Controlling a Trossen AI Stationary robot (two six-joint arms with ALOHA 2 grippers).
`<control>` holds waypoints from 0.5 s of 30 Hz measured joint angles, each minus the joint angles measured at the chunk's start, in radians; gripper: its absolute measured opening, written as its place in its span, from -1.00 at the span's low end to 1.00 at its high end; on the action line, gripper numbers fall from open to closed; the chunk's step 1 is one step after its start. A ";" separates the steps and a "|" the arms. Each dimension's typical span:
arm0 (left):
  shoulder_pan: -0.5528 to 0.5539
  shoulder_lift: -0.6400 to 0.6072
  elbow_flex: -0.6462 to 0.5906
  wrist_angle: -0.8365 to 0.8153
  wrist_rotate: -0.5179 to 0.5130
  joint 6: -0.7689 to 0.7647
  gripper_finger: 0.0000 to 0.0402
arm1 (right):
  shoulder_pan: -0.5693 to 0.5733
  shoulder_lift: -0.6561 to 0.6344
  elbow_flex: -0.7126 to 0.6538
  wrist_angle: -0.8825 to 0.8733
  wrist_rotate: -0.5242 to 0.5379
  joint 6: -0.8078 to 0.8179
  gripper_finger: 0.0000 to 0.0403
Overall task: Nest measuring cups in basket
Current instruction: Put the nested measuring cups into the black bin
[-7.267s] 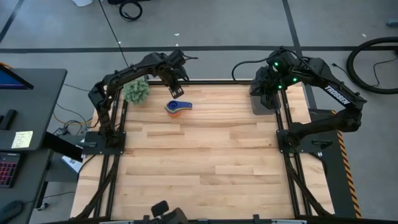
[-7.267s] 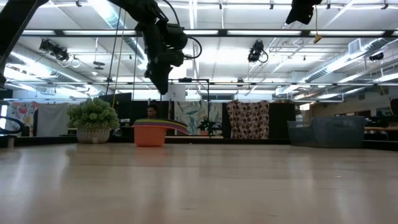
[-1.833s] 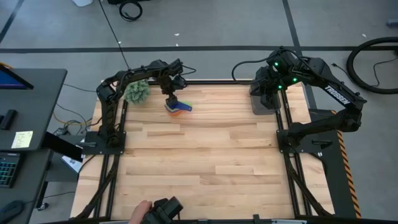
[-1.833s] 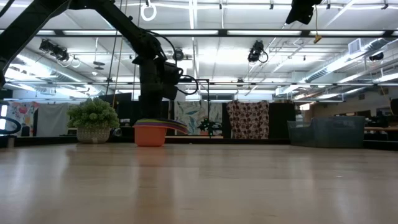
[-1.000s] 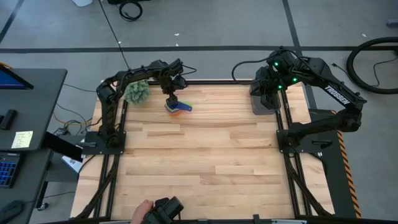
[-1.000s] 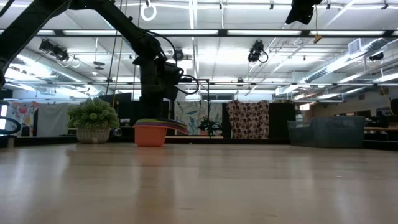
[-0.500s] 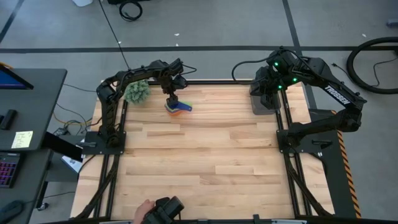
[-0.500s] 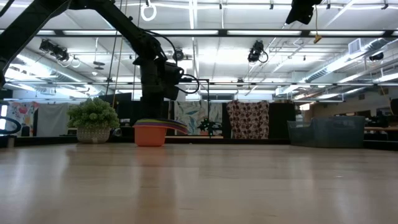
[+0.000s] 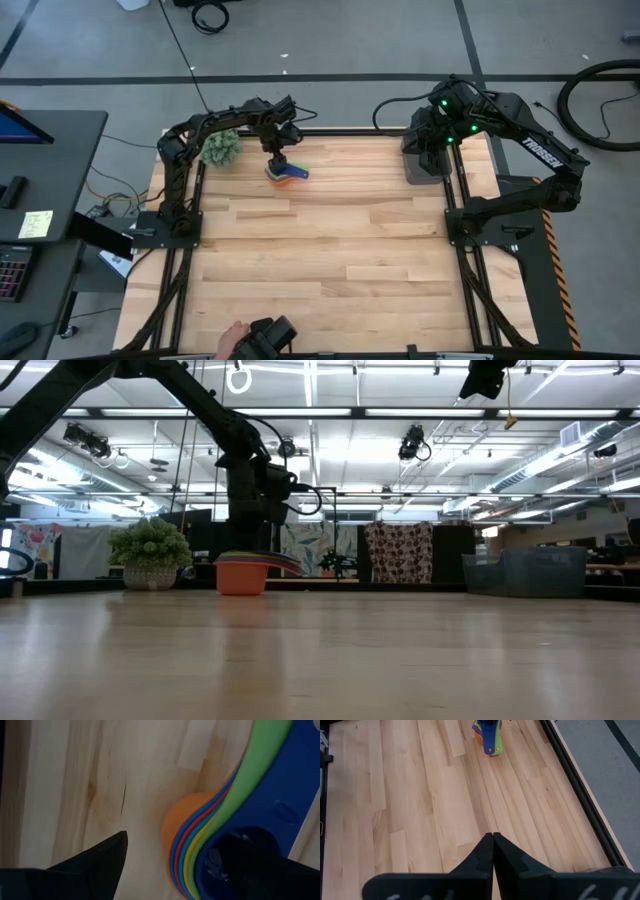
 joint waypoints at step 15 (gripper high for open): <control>0.000 0.001 0.000 -0.001 0.010 0.001 0.21 | 0.000 0.000 0.000 0.000 0.001 0.000 -0.93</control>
